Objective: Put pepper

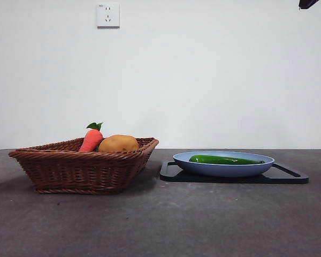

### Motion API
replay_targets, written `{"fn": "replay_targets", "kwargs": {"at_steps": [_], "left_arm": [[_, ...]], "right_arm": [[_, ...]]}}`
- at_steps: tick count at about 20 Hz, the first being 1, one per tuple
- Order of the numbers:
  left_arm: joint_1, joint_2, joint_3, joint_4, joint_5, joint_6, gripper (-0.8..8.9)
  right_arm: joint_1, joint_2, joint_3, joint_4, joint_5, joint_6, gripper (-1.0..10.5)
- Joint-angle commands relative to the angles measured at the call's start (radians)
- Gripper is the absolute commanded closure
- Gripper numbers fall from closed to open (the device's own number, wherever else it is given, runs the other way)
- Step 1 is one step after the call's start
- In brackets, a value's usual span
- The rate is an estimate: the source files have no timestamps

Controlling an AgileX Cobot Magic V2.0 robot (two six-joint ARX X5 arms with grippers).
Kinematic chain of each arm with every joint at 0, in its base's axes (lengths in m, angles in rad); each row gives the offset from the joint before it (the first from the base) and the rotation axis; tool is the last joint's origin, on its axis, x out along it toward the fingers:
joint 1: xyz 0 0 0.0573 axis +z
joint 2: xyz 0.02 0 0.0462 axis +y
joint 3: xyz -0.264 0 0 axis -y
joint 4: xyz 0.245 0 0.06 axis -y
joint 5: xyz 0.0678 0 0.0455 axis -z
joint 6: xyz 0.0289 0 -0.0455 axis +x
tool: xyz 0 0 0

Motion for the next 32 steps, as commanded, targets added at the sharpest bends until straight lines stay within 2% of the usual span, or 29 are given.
{"fn": "replay_targets", "kwargs": {"at_steps": [1, 7, 12, 23, 32], "left_arm": [[0.031, -0.084, -0.109, 0.016, -0.002, -0.024, 8.05], [0.051, -0.296, -0.376, 0.028, -0.002, -0.1, 8.05], [0.053, -0.41, -0.496, -0.001, -0.002, -0.145, 8.06], [0.057, -0.572, -0.528, -0.267, -0.002, -0.164, 8.05], [0.068, -0.569, -0.528, -0.438, 0.003, -0.17, 8.05]], "right_arm": [[0.001, 0.013, 0.02, 0.005, 0.0, 0.006, 9.4], [0.001, 0.013, 0.02, 0.005, 0.0, 0.006, 9.4], [0.001, 0.013, 0.02, 0.005, 0.0, 0.006, 9.4], [0.001, 0.013, 0.02, 0.005, 0.0, 0.006, 9.4], [0.0, 0.013, 0.02, 0.005, 0.0, 0.006, 9.4]]}}
